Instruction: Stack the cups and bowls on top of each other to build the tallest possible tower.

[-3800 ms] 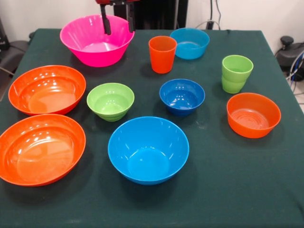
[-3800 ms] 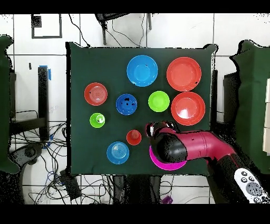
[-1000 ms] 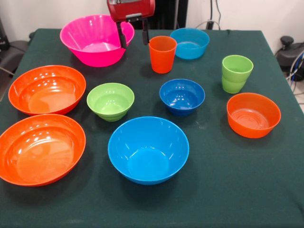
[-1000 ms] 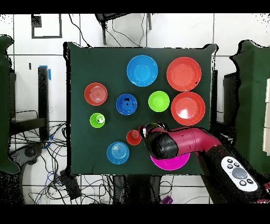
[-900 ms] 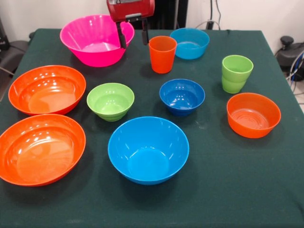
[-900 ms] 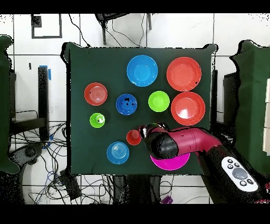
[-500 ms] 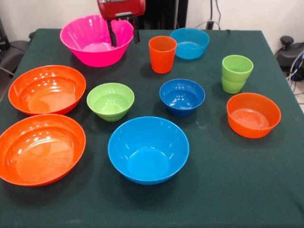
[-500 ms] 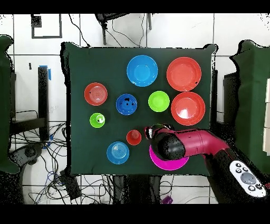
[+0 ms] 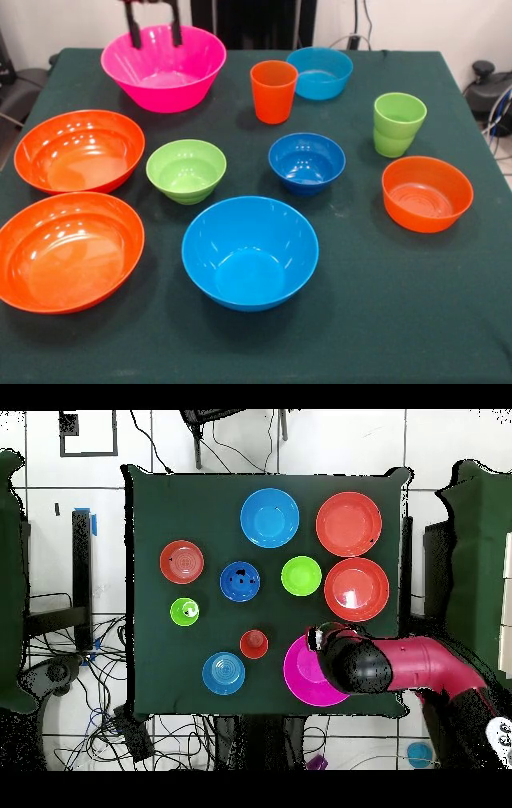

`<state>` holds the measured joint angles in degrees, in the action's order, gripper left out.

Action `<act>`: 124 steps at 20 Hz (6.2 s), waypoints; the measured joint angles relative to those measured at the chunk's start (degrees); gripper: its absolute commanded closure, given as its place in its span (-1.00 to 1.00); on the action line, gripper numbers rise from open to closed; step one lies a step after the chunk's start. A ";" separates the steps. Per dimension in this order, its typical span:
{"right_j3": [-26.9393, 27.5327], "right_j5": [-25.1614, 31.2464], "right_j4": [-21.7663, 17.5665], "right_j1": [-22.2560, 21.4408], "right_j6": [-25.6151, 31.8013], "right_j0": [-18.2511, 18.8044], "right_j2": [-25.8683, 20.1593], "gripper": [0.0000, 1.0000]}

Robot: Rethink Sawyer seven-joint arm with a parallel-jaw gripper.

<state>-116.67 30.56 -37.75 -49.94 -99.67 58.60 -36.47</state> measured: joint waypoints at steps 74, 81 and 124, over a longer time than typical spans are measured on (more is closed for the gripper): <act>1.34 -8.57 -13.90 20.25 0.00 -3.14 0.53 -1.00; 1.16 -8.00 -13.02 17.17 0.00 -3.13 0.52 -1.00; 3.00 -4.73 -10.43 9.90 0.00 -10.86 13.37 -1.00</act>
<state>-113.67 25.83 -48.19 -40.04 -99.67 47.74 -23.10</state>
